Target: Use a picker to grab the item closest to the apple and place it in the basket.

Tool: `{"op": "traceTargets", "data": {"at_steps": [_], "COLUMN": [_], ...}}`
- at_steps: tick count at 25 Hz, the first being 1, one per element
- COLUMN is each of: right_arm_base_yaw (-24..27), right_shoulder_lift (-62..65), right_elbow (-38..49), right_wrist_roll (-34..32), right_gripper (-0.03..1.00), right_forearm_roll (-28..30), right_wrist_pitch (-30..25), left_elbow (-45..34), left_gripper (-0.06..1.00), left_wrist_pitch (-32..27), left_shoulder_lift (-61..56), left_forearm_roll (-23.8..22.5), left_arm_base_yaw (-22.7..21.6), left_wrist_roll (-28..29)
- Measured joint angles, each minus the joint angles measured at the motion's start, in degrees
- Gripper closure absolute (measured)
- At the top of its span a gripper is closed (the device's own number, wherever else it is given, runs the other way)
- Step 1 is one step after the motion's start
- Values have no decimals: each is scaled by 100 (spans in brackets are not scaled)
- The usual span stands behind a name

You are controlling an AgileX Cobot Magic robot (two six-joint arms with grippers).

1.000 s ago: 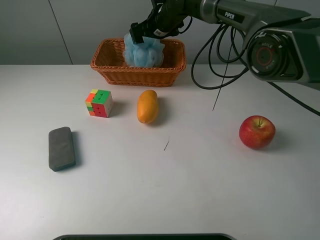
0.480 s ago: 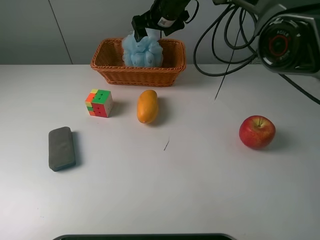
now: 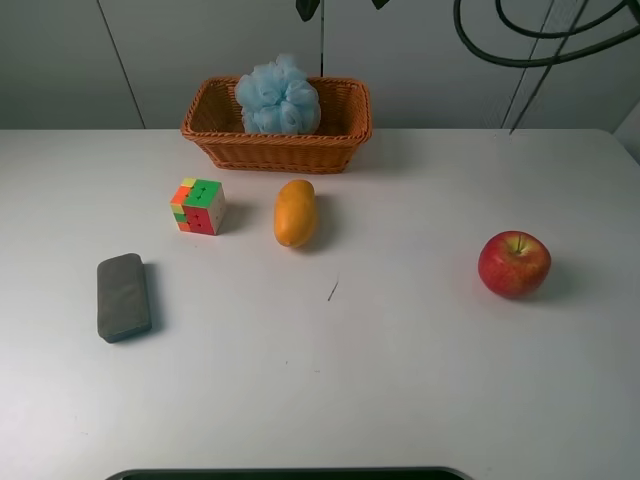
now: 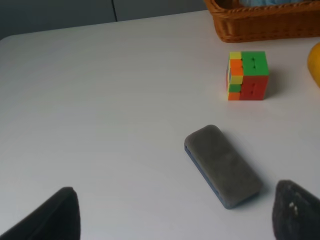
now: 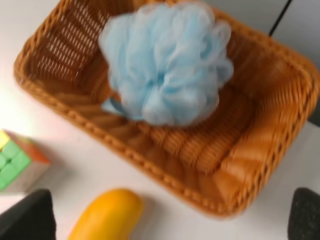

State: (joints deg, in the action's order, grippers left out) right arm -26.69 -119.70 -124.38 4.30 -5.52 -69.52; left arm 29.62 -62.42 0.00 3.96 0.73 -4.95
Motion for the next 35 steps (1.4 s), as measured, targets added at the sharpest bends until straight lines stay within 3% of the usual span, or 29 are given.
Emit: {"op": "traceTargets", "data": {"at_steps": [10,22,28,35], "right_arm_base_yaw": [-10,19,1037,2031], "right_shoulder_lift": [3390,7154,8948,10876], "right_elbow": [3553,7206,8678,9506], "right_wrist_roll": [12,2,-12,-24], "right_gripper": [27,27,27,27], "right_forearm_roll": [120,143,-158,-158], "right_wrist_pitch": [-21,-44,384,602], "left_elbow": [0,0,0,0], "left_gripper": [21,21,21,21], "left_wrist_pitch": [0,0,0,0], "left_shoulder_lift": [0,0,0,0], "left_forearm_roll": [0,0,0,0], "left_arm_base_yaw": [0,0,0,0], "left_wrist_roll": [0,0,0,0]}}
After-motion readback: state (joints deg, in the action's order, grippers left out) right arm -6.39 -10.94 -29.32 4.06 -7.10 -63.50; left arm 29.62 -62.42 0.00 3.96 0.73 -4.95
